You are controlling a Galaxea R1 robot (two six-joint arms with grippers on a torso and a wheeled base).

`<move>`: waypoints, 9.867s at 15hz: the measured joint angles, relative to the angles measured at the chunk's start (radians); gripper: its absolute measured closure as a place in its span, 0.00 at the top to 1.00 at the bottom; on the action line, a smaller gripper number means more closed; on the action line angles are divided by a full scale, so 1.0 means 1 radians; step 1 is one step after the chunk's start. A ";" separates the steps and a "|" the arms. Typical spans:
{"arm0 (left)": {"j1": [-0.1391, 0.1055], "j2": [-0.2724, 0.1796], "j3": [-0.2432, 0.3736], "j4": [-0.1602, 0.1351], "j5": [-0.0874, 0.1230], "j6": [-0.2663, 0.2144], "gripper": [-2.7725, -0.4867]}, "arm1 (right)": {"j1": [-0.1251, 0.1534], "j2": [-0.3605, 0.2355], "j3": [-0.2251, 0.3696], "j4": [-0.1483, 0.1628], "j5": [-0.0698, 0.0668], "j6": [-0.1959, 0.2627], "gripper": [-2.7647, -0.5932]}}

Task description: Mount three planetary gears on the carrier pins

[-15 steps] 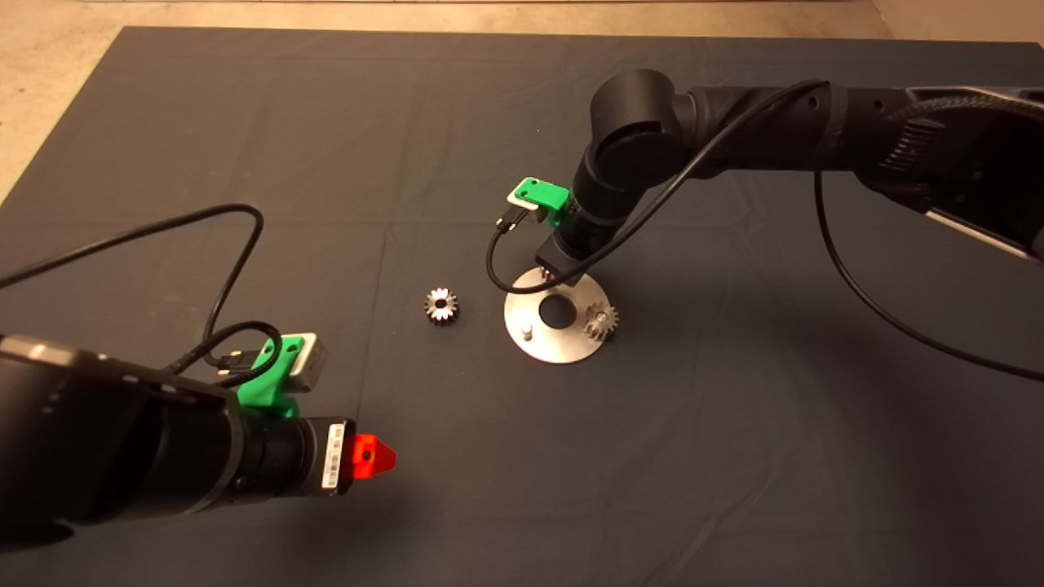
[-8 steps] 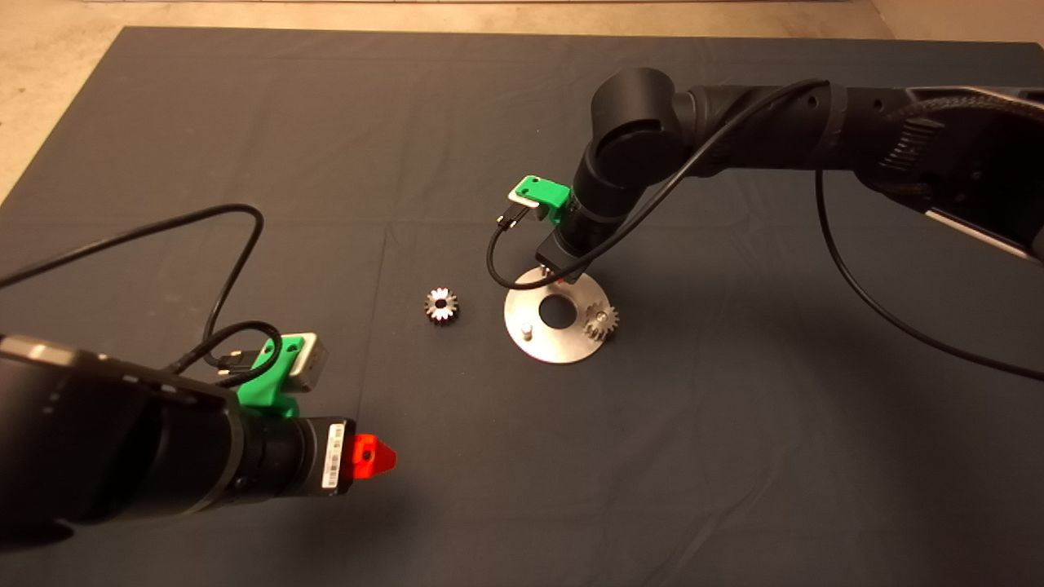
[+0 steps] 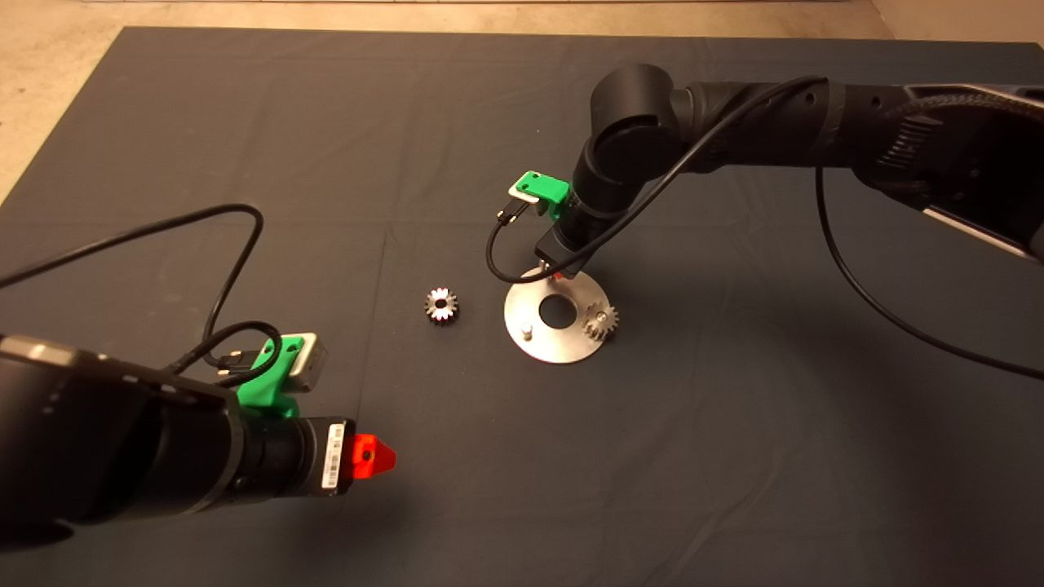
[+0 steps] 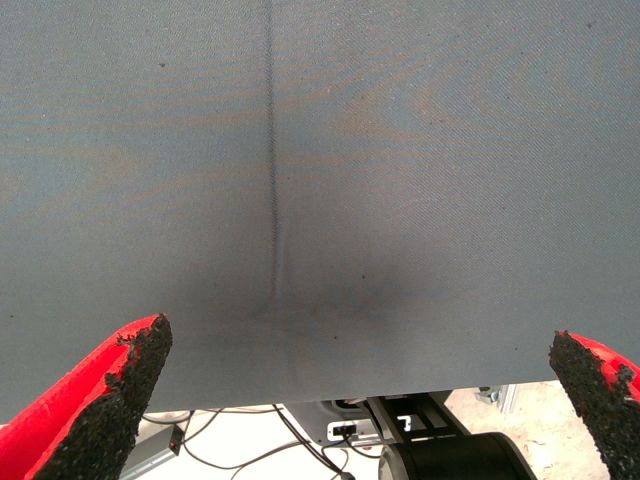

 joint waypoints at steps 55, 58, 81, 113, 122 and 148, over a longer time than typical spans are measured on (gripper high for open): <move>0.000 0.000 0.000 0.000 0.000 0.000 0.99 | -0.003 0.003 -0.014 0.001 0.030 0.000 0.03; 0.000 0.000 0.000 0.000 0.000 0.000 0.99 | -0.003 0.003 -0.014 0.001 0.030 0.000 0.03; 0.000 -0.005 0.000 0.000 0.000 0.000 0.99 | -0.003 0.008 -0.023 0.001 0.027 -0.009 0.03; 0.000 -0.006 0.000 0.000 0.000 0.000 0.99 | -0.016 0.009 -0.070 0.000 0.042 -0.027 0.19; 0.000 -0.006 0.000 0.000 0.000 0.000 0.99 | -0.016 0.009 -0.068 0.000 0.045 -0.026 0.39; 0.000 0.005 0.000 0.000 0.000 0.001 0.99 | 0.024 -0.584 0.959 0.040 -0.102 0.580 0.55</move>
